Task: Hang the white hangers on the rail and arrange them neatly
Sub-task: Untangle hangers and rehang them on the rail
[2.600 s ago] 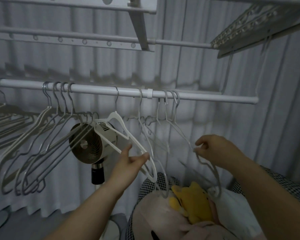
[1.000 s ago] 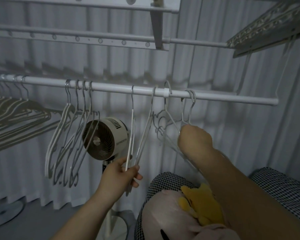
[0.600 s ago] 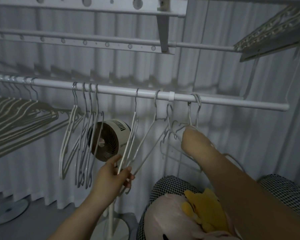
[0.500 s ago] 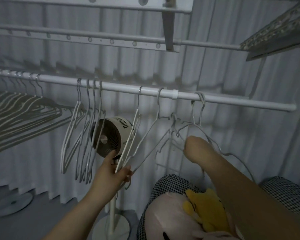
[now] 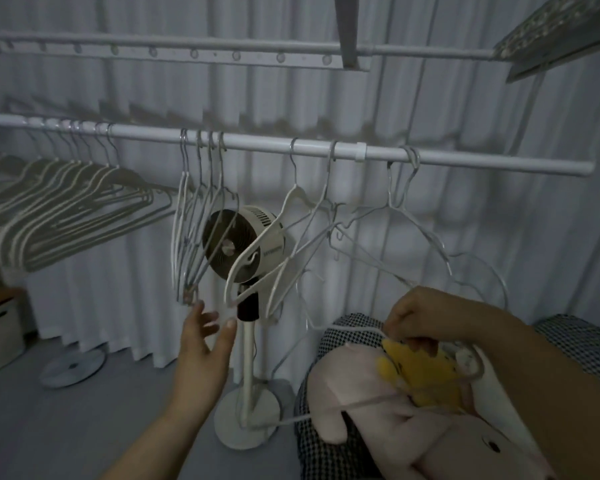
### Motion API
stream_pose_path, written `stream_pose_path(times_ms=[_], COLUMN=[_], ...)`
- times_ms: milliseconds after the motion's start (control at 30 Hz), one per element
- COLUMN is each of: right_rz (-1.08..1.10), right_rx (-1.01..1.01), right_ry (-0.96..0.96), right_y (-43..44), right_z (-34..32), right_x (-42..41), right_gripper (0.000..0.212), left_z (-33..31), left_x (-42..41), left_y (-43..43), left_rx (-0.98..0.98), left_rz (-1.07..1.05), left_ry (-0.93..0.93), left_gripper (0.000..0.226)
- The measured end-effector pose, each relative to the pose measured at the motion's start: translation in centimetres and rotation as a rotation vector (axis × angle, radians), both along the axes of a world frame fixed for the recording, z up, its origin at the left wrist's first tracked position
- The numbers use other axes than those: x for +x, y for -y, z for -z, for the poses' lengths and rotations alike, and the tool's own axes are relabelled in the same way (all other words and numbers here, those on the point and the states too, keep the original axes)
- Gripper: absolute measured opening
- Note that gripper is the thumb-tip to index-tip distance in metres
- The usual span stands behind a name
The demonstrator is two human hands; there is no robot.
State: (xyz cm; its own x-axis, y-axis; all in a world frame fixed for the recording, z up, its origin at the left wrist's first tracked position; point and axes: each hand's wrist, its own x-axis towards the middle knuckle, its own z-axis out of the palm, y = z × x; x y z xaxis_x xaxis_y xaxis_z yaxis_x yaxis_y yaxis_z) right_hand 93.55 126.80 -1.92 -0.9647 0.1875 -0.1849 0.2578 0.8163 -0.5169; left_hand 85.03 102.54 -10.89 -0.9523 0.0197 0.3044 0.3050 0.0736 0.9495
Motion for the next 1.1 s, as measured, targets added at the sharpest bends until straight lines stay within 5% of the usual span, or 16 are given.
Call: stream_pose_path(times_ms=[100, 400, 500, 700, 800, 900, 1000, 1100], right_rz=[-0.102, -0.212, -0.205, -0.094, -0.017, 0.171, 0.374, 0.477], right_rx=[-0.053, -0.236, -0.287, -0.124, -0.018, -0.030, 0.286, 0.432], right_ry=[0.076, 0.198, 0.201, 0.200, -0.037, -0.516, -0.920, -0.815], right_y=[1.1, 5.1, 5.3, 5.8, 5.6, 5.2, 4.5, 3.3], right_z=[-0.3, 2.1, 2.7, 3.4, 3.4, 2.6, 1.1, -0.7], right_x=[2.4, 9.7, 11.6, 12.5, 11.8, 11.0, 10.0, 8.4], right_gripper=[0.017, 0.017, 0.021, 0.023, 0.025, 0.013, 0.015, 0.041], left_z=[1.7, 6.6, 6.5, 3.3, 1.5, 0.2, -0.9, -2.2], left_x=[2.4, 10.0, 12.0, 14.2, 14.9, 15.7, 16.0, 16.1], left_y=[1.5, 6.0, 6.4, 8.3, 8.5, 8.0, 7.1, 5.4], left_rx=[-0.217, -0.800, -0.678, -0.549, -0.529, -0.559, -0.572, -0.549], left_rz=[0.129, 0.539, 0.571, 0.538, 0.543, 0.583, 0.604, 0.588], left_ry=[0.098, 0.172, 0.209, 0.252, 0.254, 0.297, 0.336, 0.327], left_gripper=[0.040, 0.049, 0.012, 0.027, 0.024, 0.024, 0.024, 0.022])
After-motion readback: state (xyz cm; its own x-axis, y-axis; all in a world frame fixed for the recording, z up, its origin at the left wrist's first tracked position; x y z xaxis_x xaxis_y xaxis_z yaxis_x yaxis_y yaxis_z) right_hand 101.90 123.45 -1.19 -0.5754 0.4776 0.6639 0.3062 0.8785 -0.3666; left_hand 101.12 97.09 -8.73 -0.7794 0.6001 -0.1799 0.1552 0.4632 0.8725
